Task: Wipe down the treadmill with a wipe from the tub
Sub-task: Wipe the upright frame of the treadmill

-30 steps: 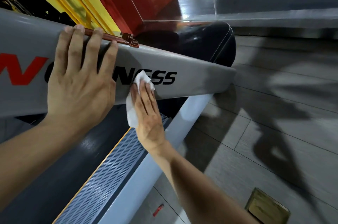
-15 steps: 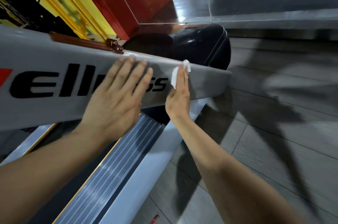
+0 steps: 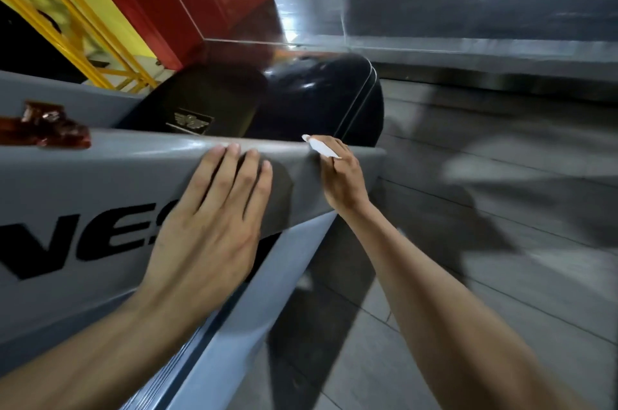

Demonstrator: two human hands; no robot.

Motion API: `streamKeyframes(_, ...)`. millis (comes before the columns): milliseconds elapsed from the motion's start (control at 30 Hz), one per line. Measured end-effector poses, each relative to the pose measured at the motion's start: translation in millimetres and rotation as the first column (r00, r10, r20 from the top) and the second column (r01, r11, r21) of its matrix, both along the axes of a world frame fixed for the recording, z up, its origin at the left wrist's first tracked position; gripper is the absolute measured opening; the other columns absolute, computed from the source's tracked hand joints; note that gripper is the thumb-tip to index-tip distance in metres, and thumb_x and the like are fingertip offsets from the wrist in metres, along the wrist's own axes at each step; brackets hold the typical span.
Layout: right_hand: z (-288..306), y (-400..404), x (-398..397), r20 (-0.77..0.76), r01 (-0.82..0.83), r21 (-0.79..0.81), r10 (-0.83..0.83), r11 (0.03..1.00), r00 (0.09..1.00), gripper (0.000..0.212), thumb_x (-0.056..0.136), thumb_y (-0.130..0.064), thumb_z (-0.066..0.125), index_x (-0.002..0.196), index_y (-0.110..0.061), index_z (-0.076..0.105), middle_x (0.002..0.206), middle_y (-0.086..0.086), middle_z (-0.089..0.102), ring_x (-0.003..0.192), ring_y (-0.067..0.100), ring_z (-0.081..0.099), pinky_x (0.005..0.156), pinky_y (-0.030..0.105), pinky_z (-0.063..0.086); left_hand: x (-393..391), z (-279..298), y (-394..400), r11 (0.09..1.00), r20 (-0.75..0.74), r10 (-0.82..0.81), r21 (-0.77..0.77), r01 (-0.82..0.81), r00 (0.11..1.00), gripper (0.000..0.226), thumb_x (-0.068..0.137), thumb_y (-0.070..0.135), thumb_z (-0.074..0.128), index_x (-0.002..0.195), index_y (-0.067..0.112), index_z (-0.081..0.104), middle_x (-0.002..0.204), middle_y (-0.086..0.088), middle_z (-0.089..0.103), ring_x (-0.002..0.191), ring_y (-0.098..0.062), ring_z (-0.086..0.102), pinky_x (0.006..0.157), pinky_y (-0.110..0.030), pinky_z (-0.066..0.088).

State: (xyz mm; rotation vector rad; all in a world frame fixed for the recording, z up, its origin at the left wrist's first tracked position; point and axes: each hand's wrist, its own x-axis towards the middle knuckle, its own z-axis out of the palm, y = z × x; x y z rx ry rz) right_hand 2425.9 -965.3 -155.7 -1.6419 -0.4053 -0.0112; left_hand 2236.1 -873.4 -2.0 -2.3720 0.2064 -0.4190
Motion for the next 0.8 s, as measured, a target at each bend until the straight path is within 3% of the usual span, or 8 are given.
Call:
streamKeyframes(200, -55, -13, 50, -0.308, 0.094, -0.003, -0.091, 0.996, 0.947, 0.04, 0.102, -0.035, 0.043, 0.138, -0.035, 0.058, 0.146, -0.011, 0.054, 0.138, 0.01, 0.045, 0.119, 0.035, 0.031, 31, -31, -3, 0.997, -0.035, -0.004, 0.076, 0.006, 0.999, 0.064, 0.097, 0.017, 0.031, 0.153, -0.014, 0.024, 0.156, -0.035, 0.03, 0.146, -0.051, 0.025, 0.126, -0.057, 0.008)
streamKeyframes(300, -56, -5, 41, -0.336, 0.135, 0.059, -0.107, 0.989, 0.936, 0.04, 0.103, -0.027, 0.045, 0.141, -0.029, 0.058, 0.149, -0.01, 0.052, 0.141, 0.007, 0.042, 0.122, 0.036, 0.028, 29, -34, -1, 0.997, -0.026, -0.008, 0.074, 0.01, 1.0, 0.061, 0.097, 0.012, 0.031, 0.152, -0.015, 0.026, 0.156, -0.035, 0.031, 0.147, -0.051, 0.026, 0.125, -0.056, 0.01)
streamKeyframes(367, -41, 4, 10, -0.16, 0.145, 0.106, -0.127, 0.984, 0.979, 0.049, 0.099, -0.004, 0.046, 0.144, -0.019, 0.055, 0.153, -0.004, 0.048, 0.144, 0.007, 0.038, 0.123, 0.04, 0.028, 22, -30, -3, 0.999, -0.028, -0.002, 0.054, 0.003, 1.0, 0.06, 0.097, 0.009, 0.029, 0.152, -0.014, 0.026, 0.157, -0.035, 0.03, 0.149, -0.049, 0.025, 0.125, -0.055, 0.013)
streamKeyframes(467, -13, 23, -61, 0.231, 0.059, 0.183, -0.102, 0.981, 0.968, 0.067, 0.086, 0.018, 0.044, 0.151, 0.004, 0.037, 0.161, 0.015, 0.032, 0.153, 0.028, 0.024, 0.125, 0.049, 0.021, 6, -17, -5, 0.999, -0.04, 0.034, 0.033, -0.033, 0.999, 0.061, 0.096, 0.007, 0.023, 0.153, -0.013, 0.023, 0.16, -0.034, 0.025, 0.151, -0.047, 0.022, 0.125, -0.055, 0.014)
streamKeyframes(567, 9, 47, -117, 0.376, -0.026, 0.217, -0.059, 0.976, 0.925, 0.055, 0.097, 0.011, 0.045, 0.15, 0.009, 0.031, 0.163, 0.019, 0.022, 0.154, 0.035, 0.019, 0.125, 0.054, 0.02, -14, 1, -2, 0.997, -0.008, 0.072, 0.011, -0.072, 0.997, 0.068, 0.091, 0.006, 0.037, 0.155, -0.01, 0.021, 0.163, -0.031, 0.021, 0.153, -0.044, 0.017, 0.126, -0.055, 0.013)
streamKeyframes(633, -7, 55, -116, 0.41, 0.044, 0.193, -0.121, 0.98, 0.904, 0.049, 0.104, -0.003, 0.041, 0.149, 0.011, 0.03, 0.162, 0.024, 0.023, 0.152, 0.038, 0.021, 0.123, 0.056, 0.023, -27, 13, -2, 0.995, 0.0, 0.094, 0.02, -0.094, 0.996, 0.073, 0.089, 0.008, 0.042, 0.156, -0.008, 0.021, 0.164, -0.028, 0.019, 0.154, -0.042, 0.016, 0.126, -0.055, 0.012)
streamKeyframes(700, -39, 54, -91, 0.223, 0.168, 0.252, -0.226, 0.953, 0.948, 0.053, 0.103, -0.009, 0.032, 0.151, 0.012, 0.026, 0.163, 0.025, 0.022, 0.153, 0.038, 0.019, 0.123, 0.058, 0.021, -37, 20, -3, 0.994, -0.008, 0.1, 0.047, -0.1, 0.995, 0.074, 0.09, 0.01, 0.045, 0.157, -0.007, 0.019, 0.166, -0.025, 0.017, 0.155, -0.04, 0.014, 0.126, -0.054, 0.01)
streamKeyframes(800, -65, 40, -61, -0.157, 0.342, 0.266, -0.309, 0.902, 0.938, 0.06, 0.095, 0.004, 0.03, 0.154, 0.008, 0.022, 0.165, 0.018, 0.018, 0.155, 0.031, 0.013, 0.121, 0.061, 0.02, -42, 25, -1, 0.991, -0.043, 0.116, 0.076, -0.113, 0.992, 0.076, 0.091, 0.011, 0.045, 0.159, -0.005, 0.015, 0.168, -0.022, 0.011, 0.157, -0.036, 0.009, 0.127, -0.051, 0.009)
